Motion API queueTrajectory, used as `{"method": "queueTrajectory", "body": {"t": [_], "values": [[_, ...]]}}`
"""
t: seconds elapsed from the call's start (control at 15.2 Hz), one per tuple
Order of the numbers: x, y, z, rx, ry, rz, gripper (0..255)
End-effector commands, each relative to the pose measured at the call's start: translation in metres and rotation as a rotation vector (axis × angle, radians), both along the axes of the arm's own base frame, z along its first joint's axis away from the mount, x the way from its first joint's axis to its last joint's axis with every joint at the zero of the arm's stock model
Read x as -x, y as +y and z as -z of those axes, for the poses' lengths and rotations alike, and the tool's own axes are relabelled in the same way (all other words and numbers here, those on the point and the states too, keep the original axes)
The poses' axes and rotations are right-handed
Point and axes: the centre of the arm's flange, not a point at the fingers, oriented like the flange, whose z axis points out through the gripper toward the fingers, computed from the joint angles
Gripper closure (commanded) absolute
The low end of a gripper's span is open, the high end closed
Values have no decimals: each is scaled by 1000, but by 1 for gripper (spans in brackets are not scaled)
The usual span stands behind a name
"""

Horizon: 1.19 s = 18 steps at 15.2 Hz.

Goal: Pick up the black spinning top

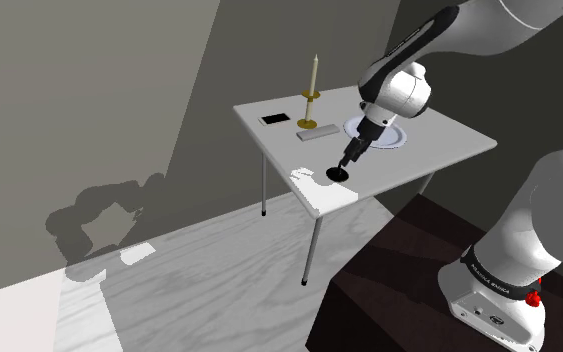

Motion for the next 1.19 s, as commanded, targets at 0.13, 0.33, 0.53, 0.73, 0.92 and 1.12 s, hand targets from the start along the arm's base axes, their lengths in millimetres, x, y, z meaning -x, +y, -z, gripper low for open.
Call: {"method": "queueTrajectory", "body": {"t": [0.13,0.33,0.53,0.73,0.92,1.12], "values": [[-1,0,23,-2,-3,-1,0],[-1,0,37,-2,-3,-1,0],[-2,0,37,-2,-3,0,255],[-2,0,37,-2,-3,-1,255],[-2,0,37,-2,-3,-1,255],[-1,0,31,-2,-3,-1,255]]}}
